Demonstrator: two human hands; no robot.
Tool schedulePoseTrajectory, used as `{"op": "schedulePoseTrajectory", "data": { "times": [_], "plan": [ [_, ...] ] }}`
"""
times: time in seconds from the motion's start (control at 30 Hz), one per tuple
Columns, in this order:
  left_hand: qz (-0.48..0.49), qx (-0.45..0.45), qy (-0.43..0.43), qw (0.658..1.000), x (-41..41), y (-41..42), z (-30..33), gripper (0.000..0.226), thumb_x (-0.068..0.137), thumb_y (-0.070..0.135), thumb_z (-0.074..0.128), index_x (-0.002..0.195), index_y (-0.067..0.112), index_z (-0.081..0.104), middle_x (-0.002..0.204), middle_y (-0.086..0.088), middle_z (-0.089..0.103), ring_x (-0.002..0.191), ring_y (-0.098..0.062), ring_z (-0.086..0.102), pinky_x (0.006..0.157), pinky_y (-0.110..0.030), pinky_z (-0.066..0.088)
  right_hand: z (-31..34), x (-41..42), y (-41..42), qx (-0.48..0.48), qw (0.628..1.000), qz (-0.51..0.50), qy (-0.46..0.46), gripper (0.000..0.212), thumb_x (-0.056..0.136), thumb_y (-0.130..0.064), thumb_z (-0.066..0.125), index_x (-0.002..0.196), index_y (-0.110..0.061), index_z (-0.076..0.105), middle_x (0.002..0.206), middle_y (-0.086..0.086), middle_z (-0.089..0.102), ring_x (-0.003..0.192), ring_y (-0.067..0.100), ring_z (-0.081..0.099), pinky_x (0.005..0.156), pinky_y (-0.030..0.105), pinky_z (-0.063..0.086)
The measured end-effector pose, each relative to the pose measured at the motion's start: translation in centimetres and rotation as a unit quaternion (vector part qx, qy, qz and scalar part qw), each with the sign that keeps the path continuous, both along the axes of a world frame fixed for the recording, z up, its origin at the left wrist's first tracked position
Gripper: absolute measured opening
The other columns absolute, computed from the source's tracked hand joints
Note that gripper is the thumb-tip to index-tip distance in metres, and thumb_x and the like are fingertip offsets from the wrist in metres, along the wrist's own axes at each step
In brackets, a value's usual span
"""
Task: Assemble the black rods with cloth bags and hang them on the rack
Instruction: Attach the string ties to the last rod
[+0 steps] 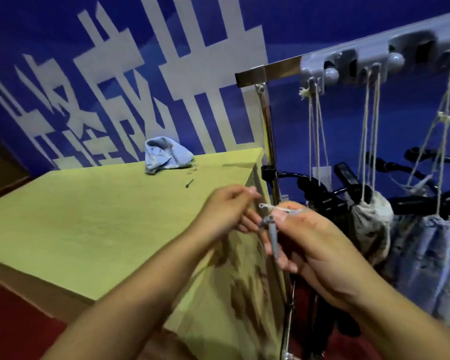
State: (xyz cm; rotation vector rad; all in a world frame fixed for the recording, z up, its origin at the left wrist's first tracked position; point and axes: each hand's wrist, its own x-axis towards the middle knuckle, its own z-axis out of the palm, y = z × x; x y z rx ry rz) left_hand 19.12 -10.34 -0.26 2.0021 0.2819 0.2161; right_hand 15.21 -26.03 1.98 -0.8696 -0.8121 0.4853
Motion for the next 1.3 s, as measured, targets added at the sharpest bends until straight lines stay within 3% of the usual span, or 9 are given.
{"op": "schedulePoseTrajectory", "data": {
  "times": [0.1, 0.23, 0.4, 0.5, 0.63, 0.8, 0.97, 1.1, 1.3],
  "plan": [
    [0.143, 0.277, -0.053, 0.949, 5.6, 8.7, -0.2, 0.026, 0.097, 0.02, 0.047, 0.115, 0.007, 0.061, 0.104, -0.011, 0.07, 0.092, -0.022, 0.066, 0.079, -0.03, 0.049, -6.1, 3.3, 0.2, -0.05, 0.991, -0.086, 0.088, 0.026, 0.089, -0.027, 0.053, 0.081, -0.003, 0.049, 0.054, 0.01, 0.055, 0.037, 0.01, 0.043, 0.035, 0.015, 0.033],
    [0.131, 0.521, 0.112, 0.836, 11.7, 19.0, -2.6, 0.048, 0.099, 0.023, 0.04, 0.146, 0.016, 0.031, 0.154, -0.012, 0.026, 0.136, -0.032, 0.033, 0.104, -0.037, 0.034, -7.5, 5.0, 1.1, -0.089, 0.988, -0.121, 0.046, 0.035, 0.087, -0.039, 0.05, 0.07, -0.009, 0.056, 0.063, 0.005, 0.057, 0.053, 0.013, 0.053, 0.049, 0.021, 0.041],
    [0.114, 0.568, 0.195, 0.792, 13.5, 21.9, -4.9, 0.035, 0.097, 0.013, 0.043, 0.13, 0.008, 0.054, 0.135, -0.012, 0.054, 0.123, -0.031, 0.049, 0.103, -0.037, 0.039, -8.6, 5.4, 1.1, -0.099, 0.972, -0.214, -0.011, 0.044, 0.071, -0.056, 0.054, 0.088, -0.018, 0.067, 0.103, -0.004, 0.07, 0.095, 0.01, 0.067, 0.081, 0.02, 0.052],
    [0.161, 0.57, 0.168, 0.788, 12.7, 21.5, -5.1, 0.027, 0.093, 0.01, 0.048, 0.114, 0.007, 0.065, 0.119, -0.012, 0.064, 0.111, -0.031, 0.056, 0.092, -0.035, 0.045, -8.3, 5.2, 1.2, -0.059, 0.978, -0.183, 0.081, 0.033, 0.076, -0.044, 0.065, 0.08, -0.012, 0.068, 0.087, 0.012, 0.071, 0.073, 0.028, 0.071, 0.058, 0.033, 0.058],
    [0.178, 0.575, 0.135, 0.787, 10.8, 20.5, -5.0, 0.022, 0.089, 0.003, 0.047, 0.104, 0.001, 0.064, 0.11, -0.018, 0.061, 0.103, -0.036, 0.056, 0.083, -0.037, 0.044, -7.4, 4.6, 1.2, -0.085, 0.978, -0.167, 0.091, 0.028, 0.081, -0.037, 0.053, 0.066, -0.014, 0.053, 0.064, 0.014, 0.062, 0.036, 0.017, 0.043, 0.035, 0.017, 0.033],
    [0.155, 0.499, 0.129, 0.843, 6.9, 18.4, -4.3, 0.017, 0.093, 0.01, 0.049, 0.103, 0.0, 0.06, 0.114, -0.021, 0.053, 0.099, -0.036, 0.054, 0.081, -0.034, 0.041, -6.7, 2.7, 0.9, -0.135, 0.973, -0.179, 0.046, 0.021, 0.085, -0.038, 0.045, 0.069, -0.025, 0.048, 0.047, 0.007, 0.053, 0.038, 0.013, 0.033, 0.038, 0.015, 0.028],
    [0.072, 0.16, -0.06, 0.983, -1.3, 6.4, -0.5, 0.009, 0.094, 0.008, 0.051, 0.087, 0.01, 0.056, 0.078, -0.001, 0.062, 0.065, -0.009, 0.056, 0.062, -0.024, 0.044, -5.9, 0.0, -0.3, -0.143, 0.975, -0.168, 0.022, 0.014, 0.084, -0.037, 0.039, 0.075, -0.029, 0.047, 0.045, 0.007, 0.05, 0.038, 0.017, 0.03, 0.039, 0.018, 0.027],
    [0.0, -0.044, -0.242, 0.969, -10.8, -2.5, 1.3, 0.013, 0.084, 0.014, 0.067, 0.094, 0.019, 0.06, 0.069, -0.003, 0.061, 0.059, -0.005, 0.056, 0.056, -0.016, 0.047, -5.1, -2.6, -1.7, -0.125, 0.972, -0.198, 0.004, 0.014, 0.083, -0.039, 0.041, 0.078, -0.033, 0.052, 0.046, 0.005, 0.051, 0.051, 0.026, 0.031, 0.045, 0.023, 0.026],
    [-0.08, -0.164, -0.323, 0.929, -16.4, -6.9, -1.4, 0.027, 0.07, 0.053, 0.073, 0.08, 0.028, 0.074, 0.078, 0.009, 0.066, 0.064, -0.008, 0.062, 0.062, -0.021, 0.051, -3.6, -6.3, -3.3, -0.069, 0.963, -0.259, -0.024, 0.017, 0.083, -0.032, 0.044, 0.077, -0.028, 0.06, 0.048, 0.001, 0.049, 0.039, 0.008, 0.042, 0.041, 0.014, 0.031]
  ]
}}
